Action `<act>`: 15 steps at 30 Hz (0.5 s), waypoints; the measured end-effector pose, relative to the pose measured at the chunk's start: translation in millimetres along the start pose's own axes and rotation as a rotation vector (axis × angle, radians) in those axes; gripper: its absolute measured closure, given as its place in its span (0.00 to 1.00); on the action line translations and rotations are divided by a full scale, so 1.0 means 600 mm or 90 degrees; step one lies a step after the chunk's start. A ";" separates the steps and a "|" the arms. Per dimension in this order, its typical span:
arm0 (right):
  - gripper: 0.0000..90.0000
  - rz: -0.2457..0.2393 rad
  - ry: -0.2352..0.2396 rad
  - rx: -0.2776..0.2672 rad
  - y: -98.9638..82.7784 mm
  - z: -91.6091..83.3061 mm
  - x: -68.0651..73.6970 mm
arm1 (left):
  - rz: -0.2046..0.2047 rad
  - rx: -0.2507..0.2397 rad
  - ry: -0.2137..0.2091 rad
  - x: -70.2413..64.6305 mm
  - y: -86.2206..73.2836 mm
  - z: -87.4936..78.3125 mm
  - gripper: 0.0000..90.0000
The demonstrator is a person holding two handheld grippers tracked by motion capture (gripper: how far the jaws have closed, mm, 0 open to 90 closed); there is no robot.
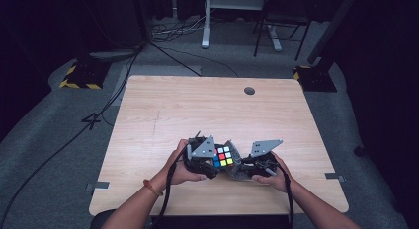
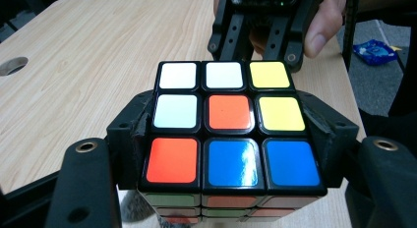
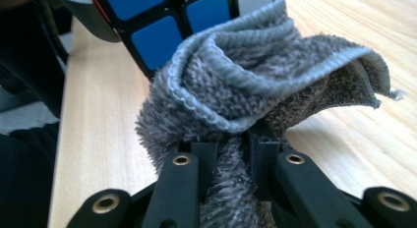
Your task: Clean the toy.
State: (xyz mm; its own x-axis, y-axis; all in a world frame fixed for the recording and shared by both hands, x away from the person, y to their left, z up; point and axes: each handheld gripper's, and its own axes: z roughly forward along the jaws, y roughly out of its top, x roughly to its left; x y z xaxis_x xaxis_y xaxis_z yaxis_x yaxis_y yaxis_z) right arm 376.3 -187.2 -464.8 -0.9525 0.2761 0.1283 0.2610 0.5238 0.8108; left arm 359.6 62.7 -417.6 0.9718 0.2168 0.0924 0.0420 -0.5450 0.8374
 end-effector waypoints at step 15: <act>0.87 0.015 0.033 -0.024 -0.003 -0.004 -0.003 | -0.016 -0.018 -0.011 0.006 -0.008 0.003 0.36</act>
State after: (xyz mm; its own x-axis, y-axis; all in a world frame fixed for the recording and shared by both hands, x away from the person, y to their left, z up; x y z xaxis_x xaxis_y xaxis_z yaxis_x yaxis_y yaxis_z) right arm 376.9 -190.6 -464.9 -0.9532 0.2458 0.1760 0.2784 0.4865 0.8282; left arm 363.4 64.8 -422.0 0.9744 0.2162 0.0617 0.0603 -0.5157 0.8546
